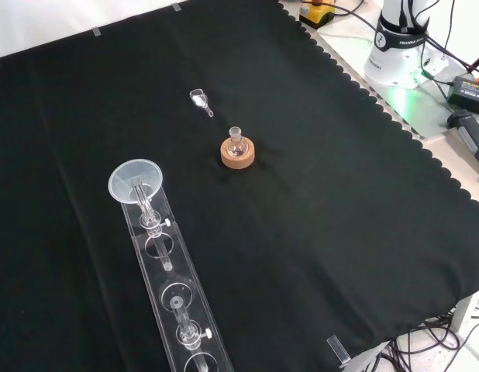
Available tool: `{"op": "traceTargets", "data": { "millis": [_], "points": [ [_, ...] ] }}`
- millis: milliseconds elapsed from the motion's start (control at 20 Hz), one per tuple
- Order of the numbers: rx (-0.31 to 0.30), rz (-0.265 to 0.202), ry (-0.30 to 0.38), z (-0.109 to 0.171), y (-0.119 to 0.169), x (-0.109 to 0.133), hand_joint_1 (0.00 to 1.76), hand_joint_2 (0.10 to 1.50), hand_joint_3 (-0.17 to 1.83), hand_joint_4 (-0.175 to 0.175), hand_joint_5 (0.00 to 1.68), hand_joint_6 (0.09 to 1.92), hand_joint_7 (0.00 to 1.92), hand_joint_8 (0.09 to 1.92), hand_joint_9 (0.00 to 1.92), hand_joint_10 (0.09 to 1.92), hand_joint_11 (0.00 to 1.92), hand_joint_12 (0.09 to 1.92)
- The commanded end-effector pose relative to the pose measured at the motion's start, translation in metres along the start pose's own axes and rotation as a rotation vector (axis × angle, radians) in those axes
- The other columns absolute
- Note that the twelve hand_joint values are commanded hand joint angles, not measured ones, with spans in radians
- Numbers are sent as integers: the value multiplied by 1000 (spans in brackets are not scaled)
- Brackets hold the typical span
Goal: Pick up the funnel from the transparent funnel stand.
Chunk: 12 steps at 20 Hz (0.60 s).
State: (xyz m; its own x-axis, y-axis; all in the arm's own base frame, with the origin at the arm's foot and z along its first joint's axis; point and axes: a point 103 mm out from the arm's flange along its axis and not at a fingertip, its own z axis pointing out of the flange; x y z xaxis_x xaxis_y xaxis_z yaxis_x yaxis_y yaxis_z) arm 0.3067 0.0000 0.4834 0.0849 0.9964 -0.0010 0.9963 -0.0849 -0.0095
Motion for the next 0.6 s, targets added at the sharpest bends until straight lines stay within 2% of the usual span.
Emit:
{"op": "traceTargets", "data": {
  "millis": [50, 300, 500, 600],
  "points": [
    [-21, -3, -1, -1, -1, 0, 160, 888, 104, 16, 0, 87, 0, 87, 0, 87, 0, 963],
    [-70, -36, 50, -5, -3, 1, 186, 905, 108, 31, 0, 87, 0, 87, 0, 87, 0, 873],
    [-158, -67, 95, 2, 2, 1, 190, 905, 107, 32, 0, 87, 0, 87, 0, 87, 0, 867],
    [-201, -71, 124, 10, 8, 0, 197, 903, 101, 33, 0, 87, 0, 87, 0, 87, 0, 928]
  ]
}}
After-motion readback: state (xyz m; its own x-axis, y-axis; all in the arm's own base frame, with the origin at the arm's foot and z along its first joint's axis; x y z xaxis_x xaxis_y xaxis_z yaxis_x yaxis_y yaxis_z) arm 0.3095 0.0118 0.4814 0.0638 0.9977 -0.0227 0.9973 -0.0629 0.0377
